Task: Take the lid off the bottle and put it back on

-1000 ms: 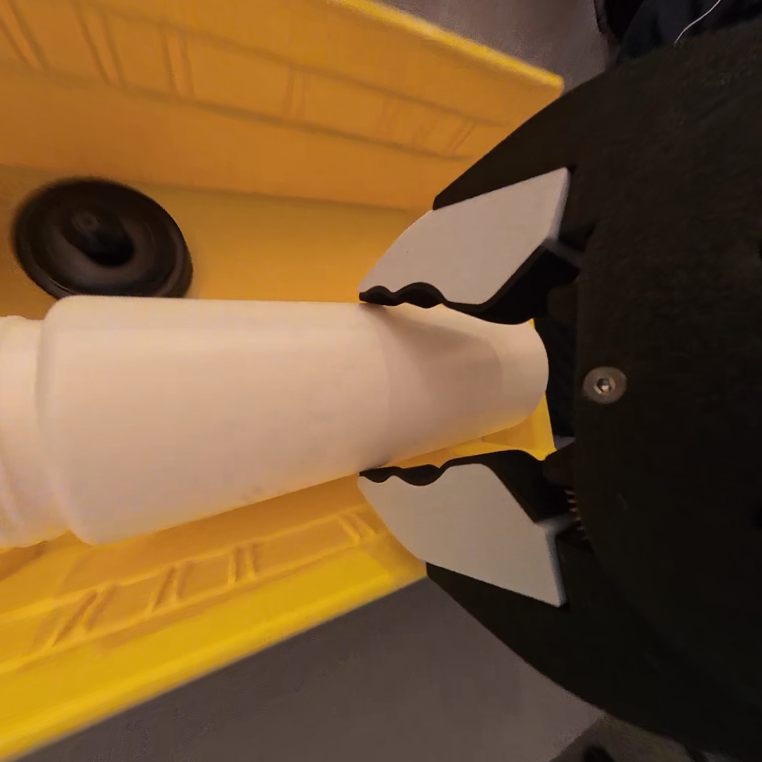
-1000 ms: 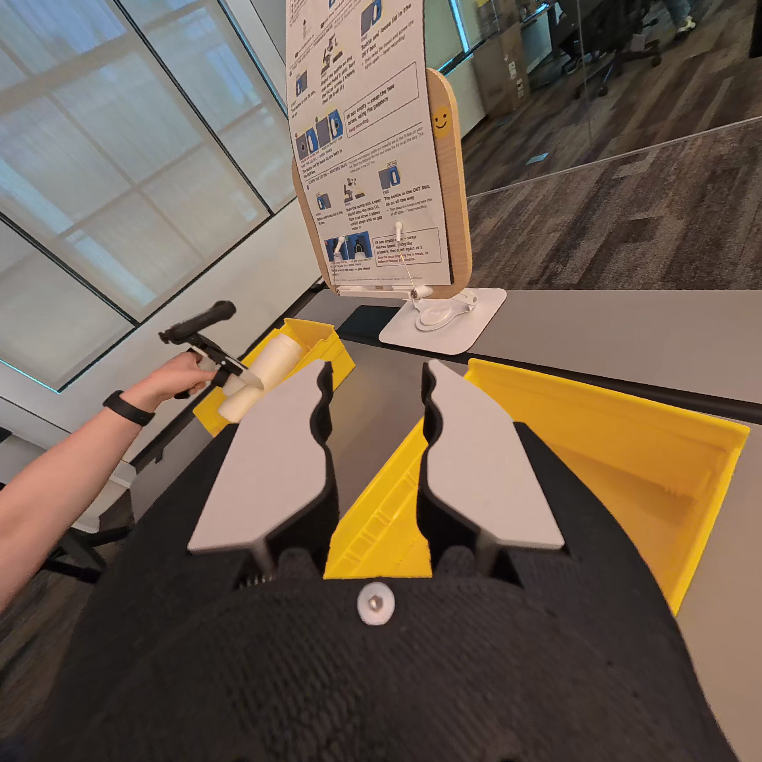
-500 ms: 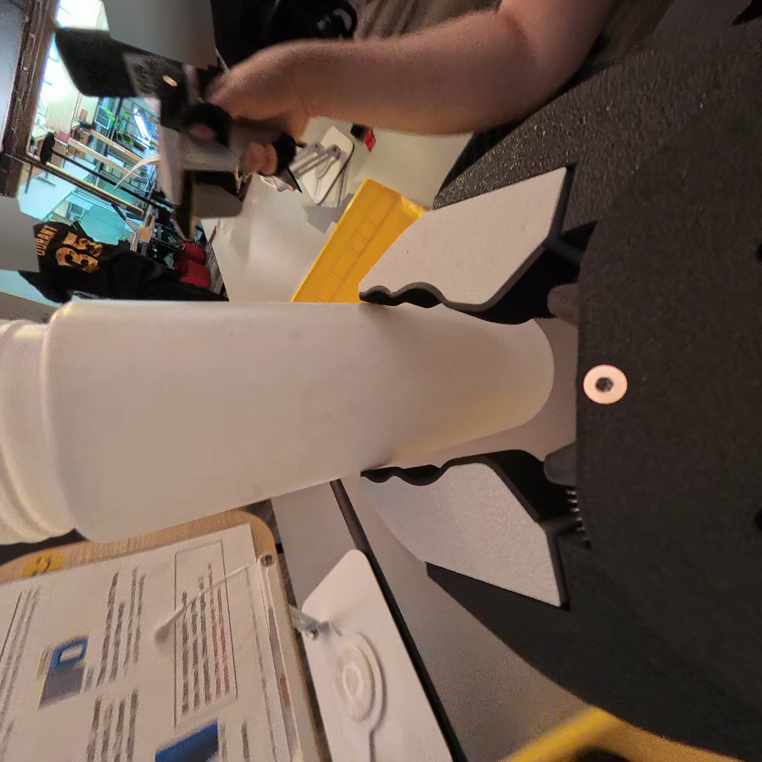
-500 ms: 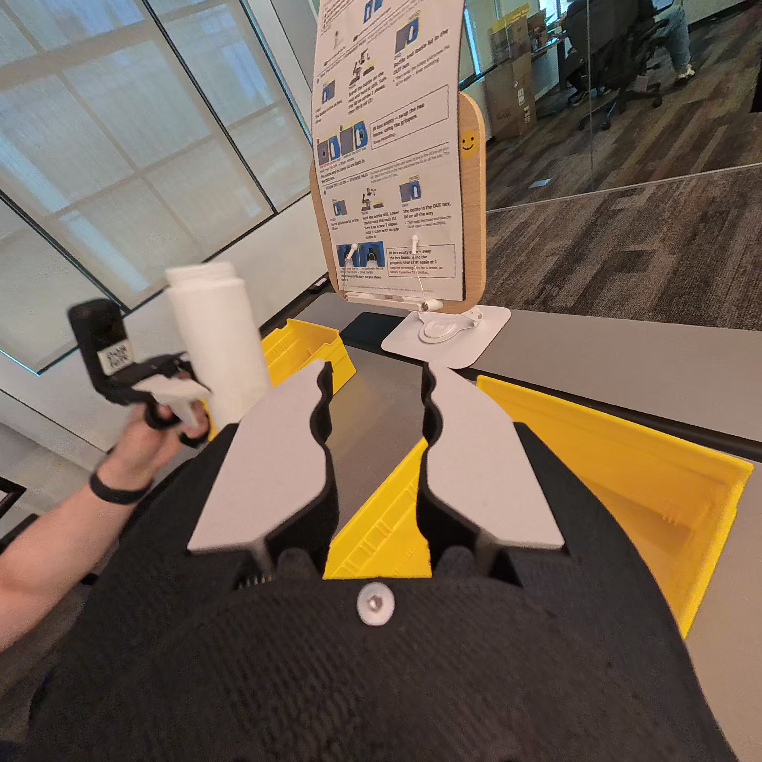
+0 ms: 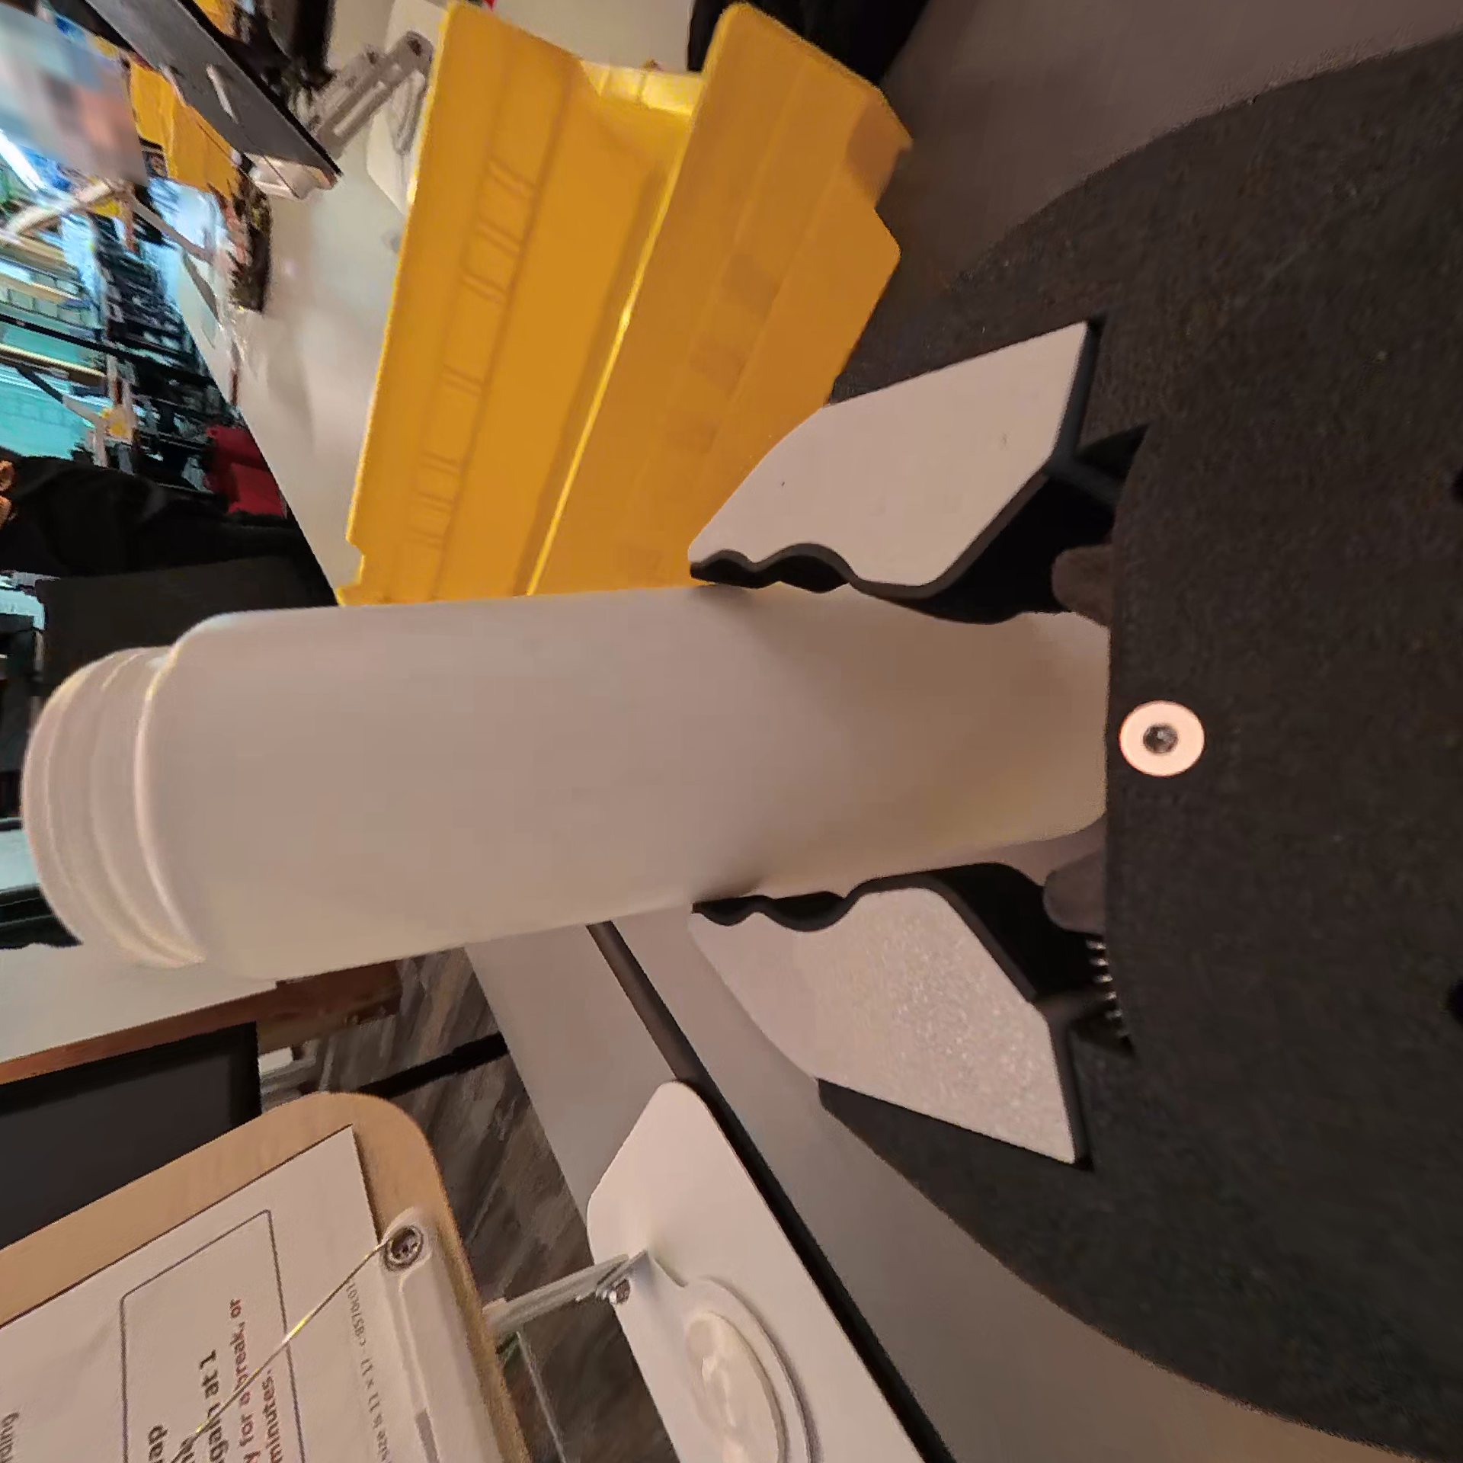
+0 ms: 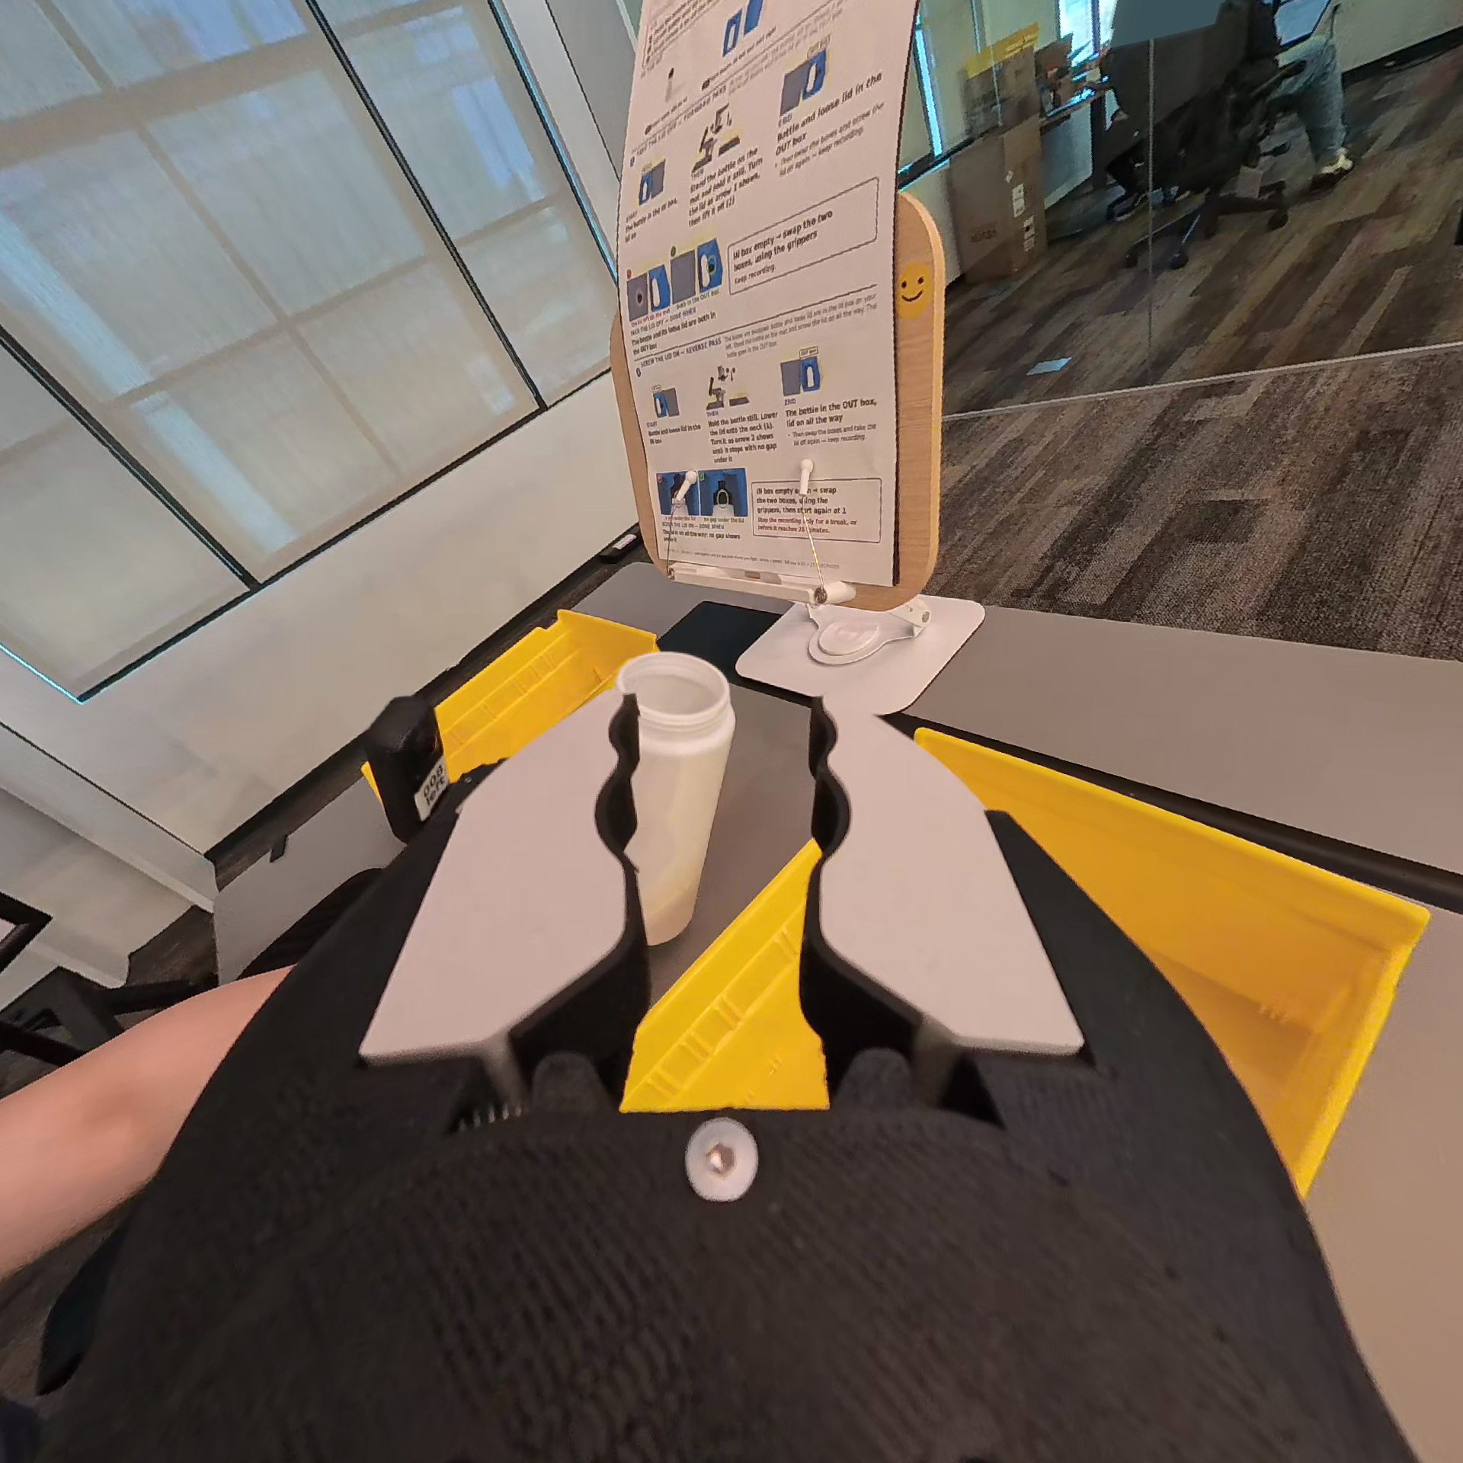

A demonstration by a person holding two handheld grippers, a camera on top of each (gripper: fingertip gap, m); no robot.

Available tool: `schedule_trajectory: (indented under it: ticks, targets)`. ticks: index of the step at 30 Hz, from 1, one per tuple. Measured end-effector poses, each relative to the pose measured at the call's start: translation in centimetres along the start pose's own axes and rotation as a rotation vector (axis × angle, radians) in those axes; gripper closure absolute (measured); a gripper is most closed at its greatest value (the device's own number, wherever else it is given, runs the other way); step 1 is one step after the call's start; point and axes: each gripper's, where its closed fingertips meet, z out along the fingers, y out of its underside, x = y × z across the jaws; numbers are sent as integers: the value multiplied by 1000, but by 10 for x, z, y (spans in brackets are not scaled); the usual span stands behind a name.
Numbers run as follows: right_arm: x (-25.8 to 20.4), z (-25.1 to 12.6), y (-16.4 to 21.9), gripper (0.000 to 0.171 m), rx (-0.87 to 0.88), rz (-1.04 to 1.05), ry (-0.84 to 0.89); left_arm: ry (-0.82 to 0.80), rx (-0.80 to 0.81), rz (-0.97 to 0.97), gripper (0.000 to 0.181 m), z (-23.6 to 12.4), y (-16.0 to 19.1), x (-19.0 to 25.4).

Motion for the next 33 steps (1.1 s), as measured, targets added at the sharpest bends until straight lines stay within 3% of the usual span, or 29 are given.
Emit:
schedule_trajectory:
  ticks: [17,23,26,33]
  targets:
    - [-10,4,8,129,-45,12,-78,-44,15,-82,106,-36,21,13]
    - [-56,56,62,116,-302,-46,-337,-43,46,-118,106,-48,22,16]
    - [-71,90,87,108,-388,63,-419,-49,61,-134,106,-53,23,15]
    - [-72,145,148,90,-565,39,-327,-42,73,-138,106,-57,24,17]
